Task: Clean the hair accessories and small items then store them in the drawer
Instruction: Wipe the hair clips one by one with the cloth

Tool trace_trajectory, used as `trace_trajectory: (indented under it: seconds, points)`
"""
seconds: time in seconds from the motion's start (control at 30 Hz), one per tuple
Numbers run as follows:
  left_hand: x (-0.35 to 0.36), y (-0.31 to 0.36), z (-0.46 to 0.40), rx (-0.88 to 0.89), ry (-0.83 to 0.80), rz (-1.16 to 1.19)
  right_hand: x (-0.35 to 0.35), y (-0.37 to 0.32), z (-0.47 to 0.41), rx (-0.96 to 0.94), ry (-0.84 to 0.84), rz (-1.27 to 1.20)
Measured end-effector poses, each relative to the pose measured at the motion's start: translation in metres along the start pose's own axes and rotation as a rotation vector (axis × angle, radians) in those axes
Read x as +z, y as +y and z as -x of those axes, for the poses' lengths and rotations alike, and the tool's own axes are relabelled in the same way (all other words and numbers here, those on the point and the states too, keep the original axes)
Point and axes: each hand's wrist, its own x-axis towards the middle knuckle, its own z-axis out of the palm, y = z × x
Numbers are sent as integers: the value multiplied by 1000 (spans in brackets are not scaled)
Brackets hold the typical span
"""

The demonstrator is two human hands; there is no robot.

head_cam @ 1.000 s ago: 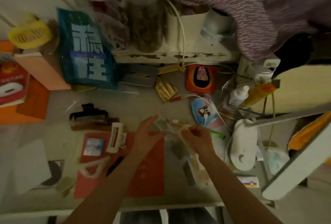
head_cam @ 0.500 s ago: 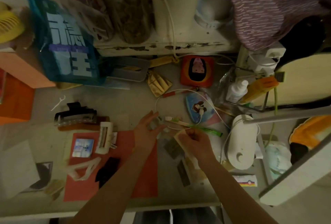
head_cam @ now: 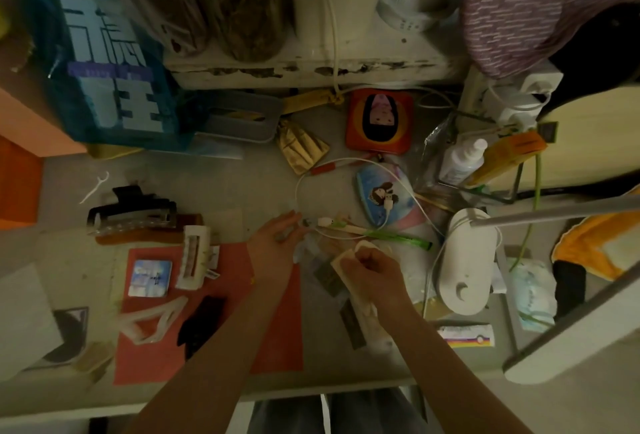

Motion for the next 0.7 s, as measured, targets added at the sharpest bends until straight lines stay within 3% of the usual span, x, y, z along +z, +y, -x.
trace_trajectory:
  seconds: [0.13,0.27,0.7]
  points:
    - [-8,2,1,-154,-127,-33,2,-1,2,6,4,-26]
    - [-14,12,8,-112,21,12,2,-8,9,17,12,-58]
    - [-41,89,58,-47,-99,175,-18,-58,59,-96,-30,-307]
